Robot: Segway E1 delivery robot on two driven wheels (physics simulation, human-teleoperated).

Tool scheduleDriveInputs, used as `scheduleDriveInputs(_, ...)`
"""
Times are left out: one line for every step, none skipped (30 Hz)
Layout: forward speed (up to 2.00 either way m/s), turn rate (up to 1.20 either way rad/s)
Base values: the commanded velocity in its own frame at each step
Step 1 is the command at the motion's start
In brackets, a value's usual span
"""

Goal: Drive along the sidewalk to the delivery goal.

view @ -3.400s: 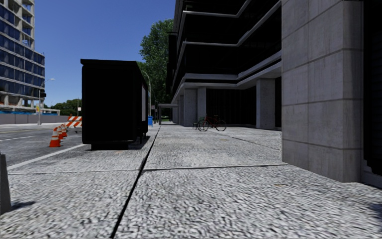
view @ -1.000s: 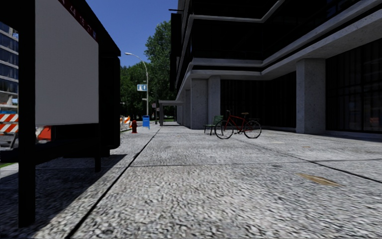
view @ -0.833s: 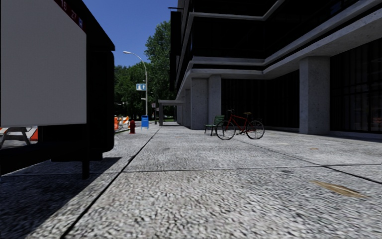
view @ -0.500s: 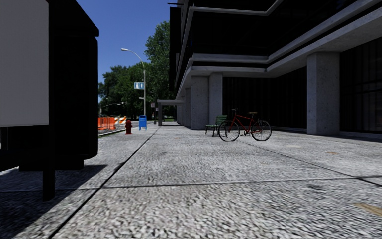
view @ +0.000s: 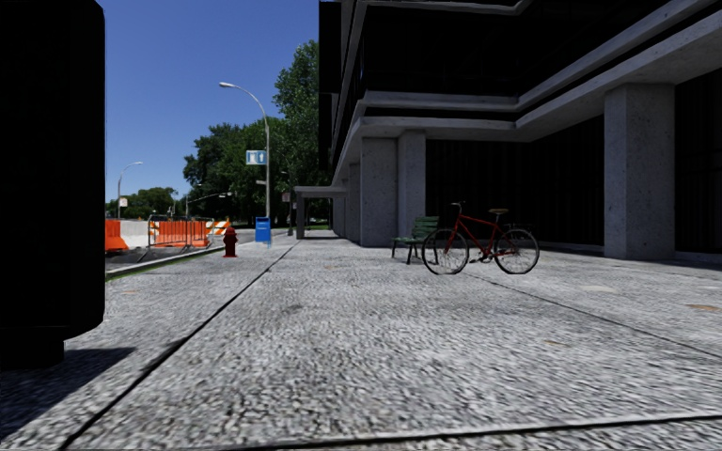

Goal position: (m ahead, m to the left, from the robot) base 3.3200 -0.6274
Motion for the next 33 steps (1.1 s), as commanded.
scheduleDriveInputs(2.0,0.0)
scheduleDriveInputs(2.0,0.0)
scheduleDriveInputs(2.0,0.0)
scheduleDriveInputs(2.0,0.0)
scheduleDriveInputs(2.0,0.0)
scheduleDriveInputs(2.0,0.0)
scheduleDriveInputs(2.0,0.0)
scheduleDriveInputs(2.0,-0.07)
scheduleDriveInputs(2.0,-0.27)
scheduleDriveInputs(2.0,-0.35)
scheduleDriveInputs(2.0,-0.37)
scheduleDriveInputs(2.0,-0.37)
scheduleDriveInputs(2.0,-0.2)
scheduleDriveInputs(2.0,-0.03)
scheduleDriveInputs(2.0,0.0)
scheduleDriveInputs(2.0,0.0)
scheduleDriveInputs(2.0,0.0)
scheduleDriveInputs(2.0,0.0)
scheduleDriveInputs(2.0,0.0)
scheduleDriveInputs(2.0,0.0)
scheduleDriveInputs(2.0,0.0)
scheduleDriveInputs(2.0,0.0)
scheduleDriveInputs(2.0,0.0)
scheduleDriveInputs(2.0,0.0)
scheduleDriveInputs(2.0,0.0)
scheduleDriveInputs(2.0,0.0)
scheduleDriveInputs(2.0,0.0)
scheduleDriveInputs(2.0,0.0)
scheduleDriveInputs(2.0,0.0)
scheduleDriveInputs(1.98,0.0)
scheduleDriveInputs(1.98,0.0)
scheduleDriveInputs(1.92,0.0)
scheduleDriveInputs(1.85,0.0)
